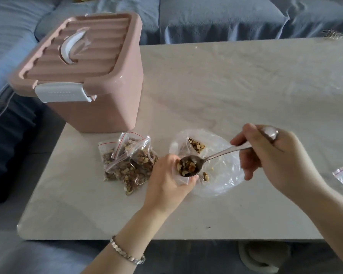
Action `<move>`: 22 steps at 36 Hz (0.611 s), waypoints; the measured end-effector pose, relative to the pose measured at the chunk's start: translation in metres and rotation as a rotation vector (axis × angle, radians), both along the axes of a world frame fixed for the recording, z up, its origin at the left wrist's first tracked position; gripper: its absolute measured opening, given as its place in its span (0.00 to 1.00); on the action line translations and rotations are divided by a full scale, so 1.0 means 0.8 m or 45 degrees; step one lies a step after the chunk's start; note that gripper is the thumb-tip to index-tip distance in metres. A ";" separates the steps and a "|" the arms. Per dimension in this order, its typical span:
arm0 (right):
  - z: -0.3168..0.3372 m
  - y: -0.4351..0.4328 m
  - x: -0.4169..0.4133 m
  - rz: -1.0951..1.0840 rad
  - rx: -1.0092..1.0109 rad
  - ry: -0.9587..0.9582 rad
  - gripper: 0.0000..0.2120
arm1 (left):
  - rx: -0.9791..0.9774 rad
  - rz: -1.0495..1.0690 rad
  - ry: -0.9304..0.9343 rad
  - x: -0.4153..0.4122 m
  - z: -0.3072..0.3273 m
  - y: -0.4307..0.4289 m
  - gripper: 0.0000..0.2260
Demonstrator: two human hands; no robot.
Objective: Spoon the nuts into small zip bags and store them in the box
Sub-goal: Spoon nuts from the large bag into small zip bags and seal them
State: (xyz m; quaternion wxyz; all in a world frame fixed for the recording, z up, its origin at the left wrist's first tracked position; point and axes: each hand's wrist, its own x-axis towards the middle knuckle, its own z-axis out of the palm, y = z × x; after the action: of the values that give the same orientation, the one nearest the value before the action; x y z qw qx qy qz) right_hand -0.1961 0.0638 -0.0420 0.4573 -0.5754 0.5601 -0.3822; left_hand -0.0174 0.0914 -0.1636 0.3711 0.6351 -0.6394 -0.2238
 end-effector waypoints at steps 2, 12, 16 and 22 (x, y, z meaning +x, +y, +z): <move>0.005 0.004 0.011 0.109 -0.127 0.135 0.17 | -0.021 0.022 0.010 -0.001 0.001 0.000 0.14; 0.009 0.019 0.019 0.380 -0.555 0.520 0.20 | -0.063 0.066 0.033 -0.001 0.003 0.001 0.12; 0.006 0.022 0.000 0.214 -0.584 0.328 0.13 | -0.030 0.113 0.066 0.002 0.003 0.004 0.13; -0.021 0.022 -0.037 -0.146 -0.414 0.215 0.15 | 0.084 0.182 0.210 0.000 0.020 -0.009 0.13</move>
State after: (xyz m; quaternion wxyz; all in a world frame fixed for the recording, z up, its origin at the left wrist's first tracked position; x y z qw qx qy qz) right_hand -0.2261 0.0812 -0.0585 0.2873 -0.6388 0.5593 -0.4434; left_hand -0.0176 0.0841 -0.1474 0.4162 0.6703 -0.5522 -0.2693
